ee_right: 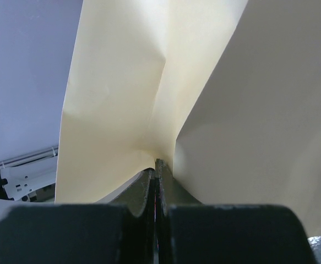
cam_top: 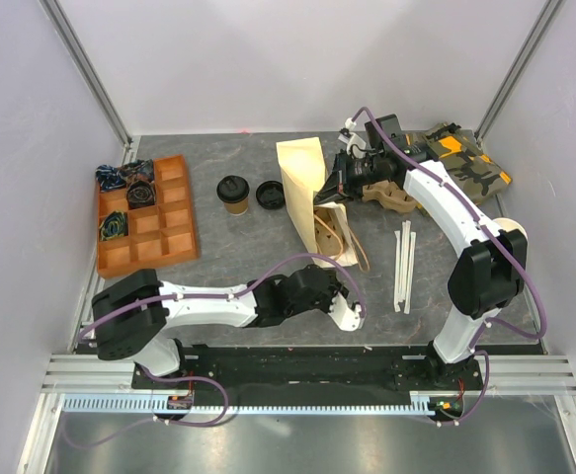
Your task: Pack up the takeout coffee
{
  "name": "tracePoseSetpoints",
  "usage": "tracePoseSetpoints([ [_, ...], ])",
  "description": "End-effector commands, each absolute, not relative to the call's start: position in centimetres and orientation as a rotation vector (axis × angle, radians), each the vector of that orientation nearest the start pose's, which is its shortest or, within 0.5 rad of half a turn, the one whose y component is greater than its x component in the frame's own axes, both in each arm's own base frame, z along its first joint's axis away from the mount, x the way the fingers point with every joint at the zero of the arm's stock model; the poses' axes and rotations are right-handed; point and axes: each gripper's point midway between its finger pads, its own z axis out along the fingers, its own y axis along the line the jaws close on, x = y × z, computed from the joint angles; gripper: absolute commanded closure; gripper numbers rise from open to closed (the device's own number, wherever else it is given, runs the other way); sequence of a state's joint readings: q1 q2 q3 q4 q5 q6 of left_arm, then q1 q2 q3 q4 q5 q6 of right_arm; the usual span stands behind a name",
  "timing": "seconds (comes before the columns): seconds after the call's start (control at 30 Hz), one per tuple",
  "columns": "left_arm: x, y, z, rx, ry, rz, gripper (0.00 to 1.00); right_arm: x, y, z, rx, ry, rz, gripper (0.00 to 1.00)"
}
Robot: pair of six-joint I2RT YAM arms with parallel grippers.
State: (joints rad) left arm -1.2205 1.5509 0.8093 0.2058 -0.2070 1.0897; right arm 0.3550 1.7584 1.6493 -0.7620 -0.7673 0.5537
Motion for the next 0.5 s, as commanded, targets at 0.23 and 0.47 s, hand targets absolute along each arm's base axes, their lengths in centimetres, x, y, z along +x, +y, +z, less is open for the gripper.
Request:
tracePoseSetpoints([
  [0.23,17.1,-36.6,18.7,1.855,1.0,-0.165,0.98,33.5,26.6,25.9,-0.221,2.481,1.294,1.0],
  [0.47,16.7,-36.8,17.3,1.852,1.028,-0.131,0.27,33.6,26.5,25.6,-0.195,2.494,1.282,1.0],
])
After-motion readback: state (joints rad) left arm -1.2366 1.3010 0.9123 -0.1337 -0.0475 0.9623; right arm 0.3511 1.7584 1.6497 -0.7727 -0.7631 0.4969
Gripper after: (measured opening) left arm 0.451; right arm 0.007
